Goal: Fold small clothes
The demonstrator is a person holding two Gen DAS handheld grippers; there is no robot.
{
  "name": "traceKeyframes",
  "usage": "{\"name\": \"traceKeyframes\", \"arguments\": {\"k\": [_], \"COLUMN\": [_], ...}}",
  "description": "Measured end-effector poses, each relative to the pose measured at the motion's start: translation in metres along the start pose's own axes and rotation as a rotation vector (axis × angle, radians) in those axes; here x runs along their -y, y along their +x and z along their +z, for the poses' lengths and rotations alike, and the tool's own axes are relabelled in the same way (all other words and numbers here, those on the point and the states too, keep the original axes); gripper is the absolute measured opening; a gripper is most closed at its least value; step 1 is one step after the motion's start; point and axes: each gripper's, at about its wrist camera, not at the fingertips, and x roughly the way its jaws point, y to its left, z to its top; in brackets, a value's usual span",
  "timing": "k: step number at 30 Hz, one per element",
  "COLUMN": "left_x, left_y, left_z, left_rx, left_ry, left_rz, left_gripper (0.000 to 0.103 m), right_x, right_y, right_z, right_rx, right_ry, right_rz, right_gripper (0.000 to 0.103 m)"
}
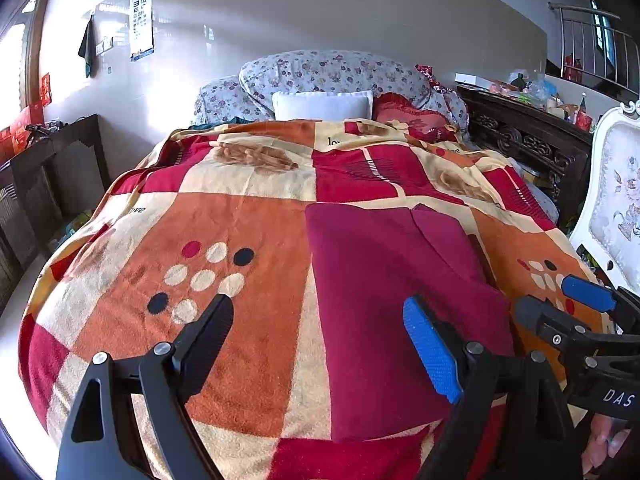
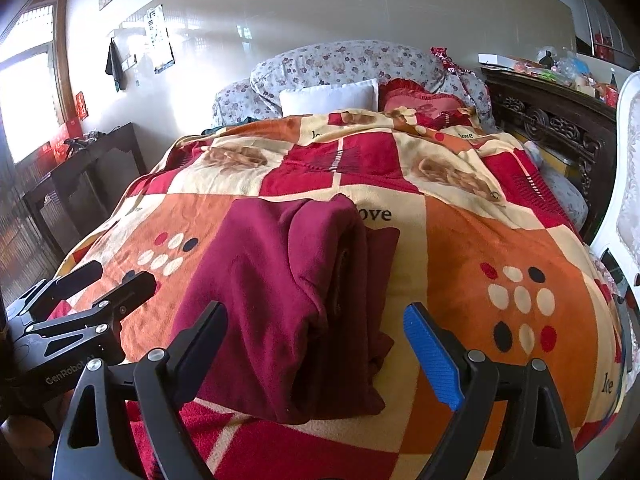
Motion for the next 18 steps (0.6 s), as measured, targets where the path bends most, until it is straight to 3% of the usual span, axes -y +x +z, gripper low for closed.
{"name": "traceKeyframes", "arguments": {"k": [18], "left_x": [0.001], "left_y": [0.006], "left_z": [-0.002], "left_rx": [-0.007], "left_ry": [0.02], "left_rz": [0.005], "left_gripper": [0.086], "right_x": [-0.001], "right_y": [0.011], "right_z": [-0.001], "right_rx": [-0.031], "right_ry": [-0.002], "right_rz": [-0.001], "right_gripper": [0.094]}}
